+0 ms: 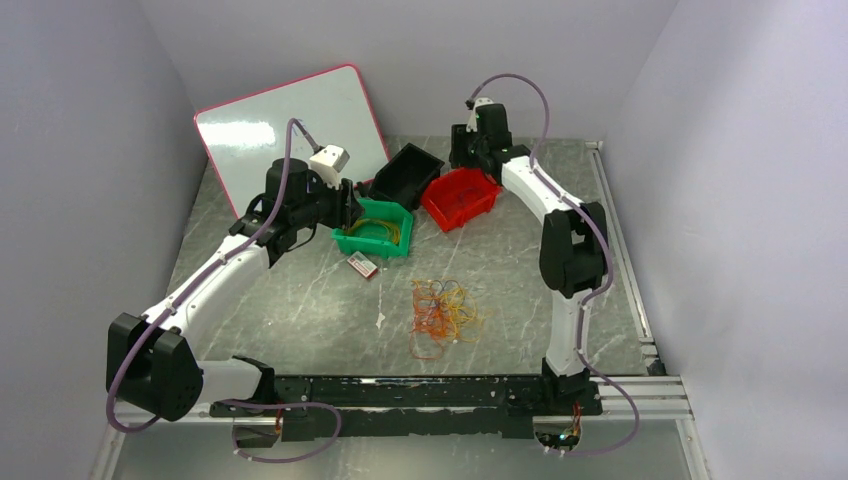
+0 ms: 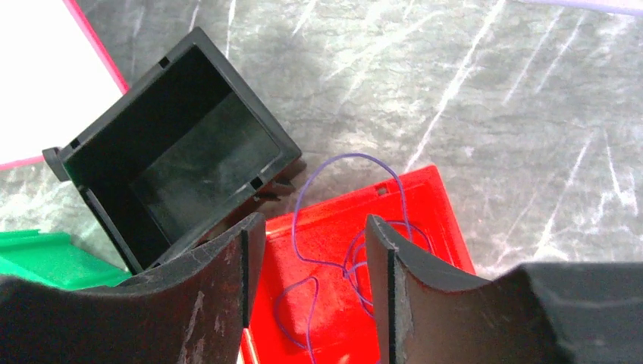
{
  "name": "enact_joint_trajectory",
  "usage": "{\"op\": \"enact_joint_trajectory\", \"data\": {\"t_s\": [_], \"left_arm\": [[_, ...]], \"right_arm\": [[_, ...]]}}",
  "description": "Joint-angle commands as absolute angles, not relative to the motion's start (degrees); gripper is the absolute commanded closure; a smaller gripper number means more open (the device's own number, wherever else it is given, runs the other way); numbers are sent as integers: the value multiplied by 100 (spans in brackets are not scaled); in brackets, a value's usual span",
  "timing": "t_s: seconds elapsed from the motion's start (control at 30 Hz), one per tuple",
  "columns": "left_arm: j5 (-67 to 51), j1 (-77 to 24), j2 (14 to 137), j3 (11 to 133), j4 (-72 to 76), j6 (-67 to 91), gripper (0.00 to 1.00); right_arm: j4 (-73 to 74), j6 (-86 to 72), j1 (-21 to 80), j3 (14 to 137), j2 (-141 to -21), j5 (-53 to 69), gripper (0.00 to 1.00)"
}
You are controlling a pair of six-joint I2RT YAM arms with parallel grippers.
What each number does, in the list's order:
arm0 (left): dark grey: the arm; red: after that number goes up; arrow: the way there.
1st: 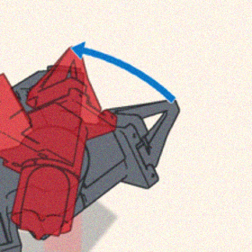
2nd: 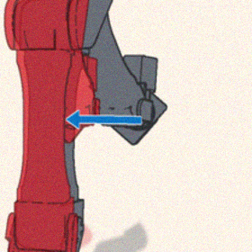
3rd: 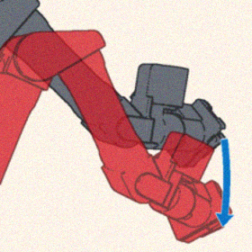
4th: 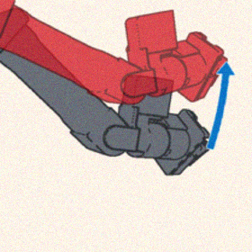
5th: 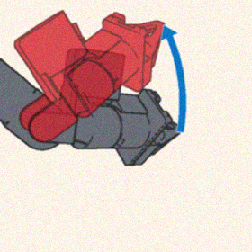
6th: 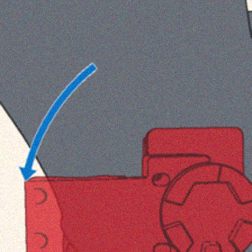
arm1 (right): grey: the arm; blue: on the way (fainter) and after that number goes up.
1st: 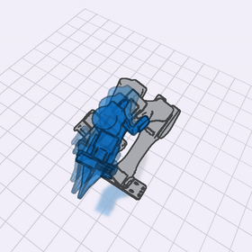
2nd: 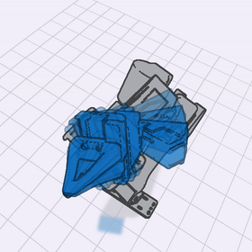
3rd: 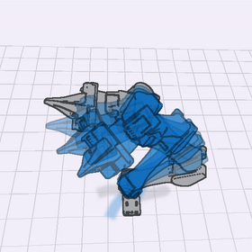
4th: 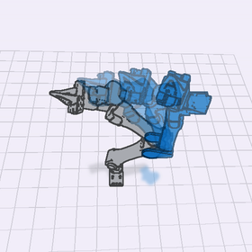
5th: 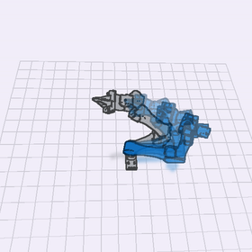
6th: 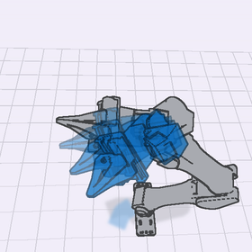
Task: Untangle the cables
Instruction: Place the cable in the bin.
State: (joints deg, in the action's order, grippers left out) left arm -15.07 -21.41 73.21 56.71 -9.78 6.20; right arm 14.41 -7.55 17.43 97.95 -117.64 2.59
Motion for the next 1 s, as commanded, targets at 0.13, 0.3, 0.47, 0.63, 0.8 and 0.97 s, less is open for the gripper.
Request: {"op": "enact_joint_trajectory", "data": {"t_s": [0.13, 0.3, 0.47, 0.63, 0.8, 0.97], "left_arm": [[-1534, -2083, 7251, 5860, -1050, 537, 50], [-1539, -2081, 7268, 5871, -1059, 536, 50], [-1521, -2083, 7252, 5871, -1071, 519, 50], [-1555, -2083, 7260, 5871, -1061, 527, 50], [-1621, -2083, 7303, 5881, -1061, 523, 50], [-1605, -2083, 7304, 5888, -1072, 519, 50]], "right_arm": [[543, -1711, 1765, 9814, -12100, 472, 49], [105, -2386, 1762, 9677, -12180, 306, 50], [60, -2738, 1764, 9703, -12314, 148, 52], [54, -2854, 1763, 9647, -12405, 15, 52], [-67, -2972, 1758, 9577, -12493, 8, 53], [-17, -2993, 1757, 9690, -12648, 18, 53]]}}
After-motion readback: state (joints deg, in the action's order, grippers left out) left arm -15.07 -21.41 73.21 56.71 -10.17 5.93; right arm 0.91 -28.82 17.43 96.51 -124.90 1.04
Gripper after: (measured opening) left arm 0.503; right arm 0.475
